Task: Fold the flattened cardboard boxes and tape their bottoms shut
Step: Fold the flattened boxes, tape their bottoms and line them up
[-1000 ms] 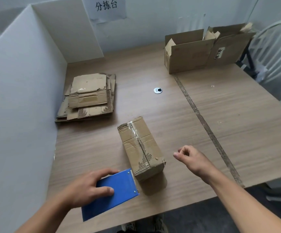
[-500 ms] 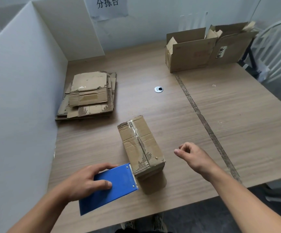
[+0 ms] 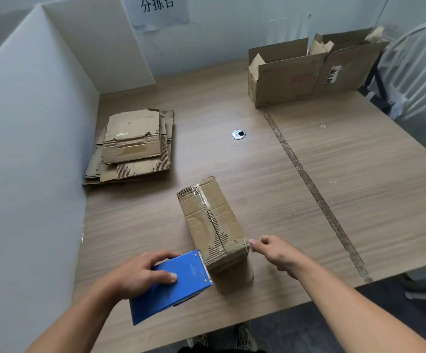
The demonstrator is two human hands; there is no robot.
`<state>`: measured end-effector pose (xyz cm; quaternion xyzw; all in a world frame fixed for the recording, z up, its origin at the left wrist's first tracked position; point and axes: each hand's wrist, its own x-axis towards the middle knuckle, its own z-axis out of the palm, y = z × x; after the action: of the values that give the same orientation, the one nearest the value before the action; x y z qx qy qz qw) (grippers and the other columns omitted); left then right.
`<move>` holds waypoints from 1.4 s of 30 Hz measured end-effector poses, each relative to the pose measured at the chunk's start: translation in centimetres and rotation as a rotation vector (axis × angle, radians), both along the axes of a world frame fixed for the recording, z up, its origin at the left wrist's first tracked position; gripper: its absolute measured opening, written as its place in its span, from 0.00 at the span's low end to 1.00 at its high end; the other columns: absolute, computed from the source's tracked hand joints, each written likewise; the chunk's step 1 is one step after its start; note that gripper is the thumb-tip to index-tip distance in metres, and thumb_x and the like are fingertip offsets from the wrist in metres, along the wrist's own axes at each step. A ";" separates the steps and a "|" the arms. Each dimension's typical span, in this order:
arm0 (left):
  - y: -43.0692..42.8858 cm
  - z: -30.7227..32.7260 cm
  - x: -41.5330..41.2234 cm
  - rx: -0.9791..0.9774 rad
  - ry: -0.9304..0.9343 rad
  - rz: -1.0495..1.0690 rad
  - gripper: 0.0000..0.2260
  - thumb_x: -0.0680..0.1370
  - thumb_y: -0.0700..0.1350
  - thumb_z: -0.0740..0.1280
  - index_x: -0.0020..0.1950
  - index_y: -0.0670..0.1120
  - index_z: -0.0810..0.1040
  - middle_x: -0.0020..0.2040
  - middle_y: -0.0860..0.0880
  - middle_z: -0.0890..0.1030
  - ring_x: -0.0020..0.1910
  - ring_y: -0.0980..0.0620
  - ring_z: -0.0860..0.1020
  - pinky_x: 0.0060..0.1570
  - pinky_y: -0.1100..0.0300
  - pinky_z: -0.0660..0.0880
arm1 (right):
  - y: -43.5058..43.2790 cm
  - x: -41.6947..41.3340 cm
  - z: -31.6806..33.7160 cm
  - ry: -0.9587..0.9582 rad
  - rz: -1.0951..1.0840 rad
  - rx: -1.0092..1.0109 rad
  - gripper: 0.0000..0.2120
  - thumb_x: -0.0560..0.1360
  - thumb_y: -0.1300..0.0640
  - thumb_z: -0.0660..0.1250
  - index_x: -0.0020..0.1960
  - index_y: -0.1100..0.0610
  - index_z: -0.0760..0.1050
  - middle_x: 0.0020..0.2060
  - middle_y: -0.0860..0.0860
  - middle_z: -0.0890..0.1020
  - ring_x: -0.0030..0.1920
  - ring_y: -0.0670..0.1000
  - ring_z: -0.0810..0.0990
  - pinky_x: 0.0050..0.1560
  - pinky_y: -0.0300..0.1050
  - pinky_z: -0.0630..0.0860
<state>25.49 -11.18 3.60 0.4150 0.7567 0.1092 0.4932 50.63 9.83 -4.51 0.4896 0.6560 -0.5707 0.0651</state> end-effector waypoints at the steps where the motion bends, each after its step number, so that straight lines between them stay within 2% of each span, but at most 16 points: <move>1: 0.0 0.0 0.0 -0.001 0.001 0.002 0.19 0.67 0.60 0.69 0.57 0.73 0.75 0.54 0.65 0.82 0.51 0.63 0.80 0.60 0.57 0.73 | -0.2 -0.1 0.5 -0.018 -0.010 -0.067 0.21 0.81 0.42 0.61 0.61 0.59 0.77 0.60 0.55 0.79 0.53 0.53 0.76 0.45 0.44 0.71; 3: 0.0 -0.2 0.0 -0.009 0.003 0.009 0.20 0.66 0.61 0.69 0.57 0.73 0.75 0.53 0.65 0.82 0.51 0.62 0.80 0.61 0.55 0.73 | -0.1 0.0 0.6 -0.020 -0.039 -0.150 0.26 0.81 0.41 0.61 0.73 0.56 0.70 0.72 0.54 0.71 0.70 0.57 0.70 0.59 0.52 0.69; 5: -0.1 -0.3 0.0 -0.022 0.017 0.008 0.21 0.65 0.64 0.68 0.58 0.74 0.74 0.54 0.65 0.82 0.51 0.63 0.80 0.61 0.54 0.73 | -0.2 0.2 0.2 0.026 -0.065 -0.172 0.30 0.81 0.42 0.61 0.79 0.54 0.62 0.76 0.53 0.66 0.75 0.56 0.64 0.68 0.52 0.65; 6: -0.1 -0.3 -0.1 -0.030 0.025 0.003 0.21 0.65 0.65 0.68 0.58 0.74 0.74 0.54 0.65 0.81 0.51 0.63 0.80 0.62 0.53 0.73 | -0.5 0.1 0.1 0.045 -0.069 -0.128 0.29 0.81 0.43 0.62 0.78 0.53 0.62 0.75 0.54 0.67 0.74 0.55 0.66 0.69 0.49 0.65; 9: 0.0 -0.3 -0.1 -0.050 0.039 -0.001 0.23 0.64 0.67 0.67 0.58 0.75 0.73 0.53 0.66 0.81 0.51 0.62 0.80 0.62 0.53 0.73 | -1.6 -0.4 -1.1 0.093 -0.031 0.260 0.12 0.80 0.52 0.66 0.63 0.50 0.77 0.59 0.51 0.81 0.60 0.51 0.79 0.60 0.42 0.73; 12: 0.0 0.0 0.0 -0.059 0.048 -0.003 0.22 0.64 0.68 0.67 0.58 0.75 0.72 0.53 0.66 0.81 0.51 0.63 0.80 0.60 0.53 0.73 | -3.3 -0.6 -1.4 0.189 -0.074 0.458 0.06 0.79 0.58 0.65 0.52 0.51 0.80 0.47 0.46 0.84 0.48 0.47 0.81 0.47 0.37 0.74; 15: -0.2 0.1 0.1 -0.054 0.069 -0.017 0.23 0.65 0.69 0.66 0.60 0.74 0.72 0.54 0.65 0.81 0.51 0.63 0.80 0.60 0.53 0.73 | -4.6 -0.1 -1.4 0.266 -0.144 0.485 0.08 0.80 0.59 0.66 0.56 0.49 0.79 0.48 0.43 0.83 0.48 0.43 0.81 0.44 0.26 0.72; 17: -0.2 0.1 0.2 -0.041 0.078 -0.023 0.23 0.64 0.70 0.65 0.60 0.74 0.72 0.54 0.65 0.81 0.52 0.63 0.79 0.60 0.53 0.73 | -4.8 0.1 -1.7 0.287 -0.205 0.464 0.08 0.80 0.59 0.66 0.58 0.50 0.78 0.51 0.44 0.82 0.50 0.42 0.81 0.45 0.24 0.71; 20: -0.1 0.2 0.4 -0.042 0.085 -0.024 0.22 0.64 0.70 0.65 0.58 0.75 0.71 0.54 0.66 0.81 0.51 0.64 0.79 0.58 0.56 0.73 | -4.8 0.0 -2.2 0.267 -0.215 0.497 0.07 0.79 0.60 0.67 0.54 0.51 0.81 0.47 0.44 0.82 0.49 0.44 0.80 0.44 0.21 0.68; 23: -0.1 0.1 0.4 -0.045 0.088 -0.030 0.23 0.64 0.70 0.65 0.59 0.74 0.72 0.54 0.66 0.80 0.52 0.64 0.79 0.60 0.53 0.73 | -5.1 0.0 -2.6 0.242 -0.227 0.433 0.10 0.81 0.58 0.65 0.58 0.53 0.82 0.49 0.43 0.83 0.51 0.44 0.79 0.43 0.19 0.66; 25: -0.1 0.0 0.3 -0.051 0.095 -0.027 0.24 0.63 0.71 0.65 0.59 0.75 0.71 0.54 0.67 0.80 0.52 0.64 0.79 0.60 0.53 0.73 | -5.3 0.0 -2.9 0.236 -0.263 0.381 0.12 0.81 0.57 0.64 0.61 0.52 0.82 0.53 0.45 0.84 0.53 0.43 0.79 0.45 0.22 0.67; 29: 0.0 0.1 0.5 -0.064 0.082 -0.022 0.23 0.63 0.71 0.64 0.59 0.76 0.70 0.53 0.68 0.80 0.51 0.63 0.79 0.60 0.52 0.73 | -6.0 0.2 -3.0 0.231 -0.277 0.330 0.14 0.82 0.56 0.63 0.65 0.51 0.79 0.59 0.47 0.83 0.58 0.44 0.79 0.55 0.30 0.70; 32: 0.1 0.1 0.4 -0.075 0.078 -0.024 0.23 0.64 0.71 0.65 0.59 0.76 0.70 0.54 0.65 0.81 0.51 0.61 0.80 0.60 0.52 0.73 | -6.0 0.3 -2.8 0.234 -0.228 0.317 0.15 0.82 0.54 0.64 0.67 0.51 0.78 0.60 0.46 0.82 0.57 0.42 0.78 0.54 0.28 0.69; 35: 0.1 0.3 0.3 -0.085 0.077 -0.024 0.23 0.63 0.71 0.65 0.59 0.76 0.70 0.55 0.63 0.81 0.52 0.60 0.80 0.60 0.51 0.73 | -5.3 0.3 -2.7 0.199 -0.157 0.381 0.14 0.80 0.52 0.66 0.65 0.50 0.80 0.59 0.46 0.83 0.59 0.45 0.80 0.50 0.25 0.69; 38: 0.2 0.4 0.3 -0.090 0.087 -0.038 0.23 0.63 0.71 0.64 0.58 0.77 0.69 0.55 0.64 0.81 0.52 0.62 0.80 0.60 0.53 0.73 | -4.3 0.4 -2.9 0.111 -0.058 0.535 0.13 0.79 0.51 0.68 0.62 0.51 0.82 0.62 0.48 0.81 0.63 0.51 0.77 0.61 0.40 0.70; 42: 0.2 0.2 0.3 -0.087 0.088 -0.033 0.24 0.63 0.71 0.65 0.59 0.76 0.70 0.55 0.63 0.81 0.52 0.61 0.80 0.60 0.52 0.73 | -4.1 0.6 -3.4 0.164 -0.132 0.461 0.12 0.77 0.52 0.71 0.58 0.55 0.84 0.59 0.51 0.82 0.61 0.51 0.78 0.61 0.40 0.69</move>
<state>25.82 -11.00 3.83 0.4100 0.7746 0.0497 0.4790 51.27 5.69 -7.87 0.4851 0.7386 -0.4469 -0.1392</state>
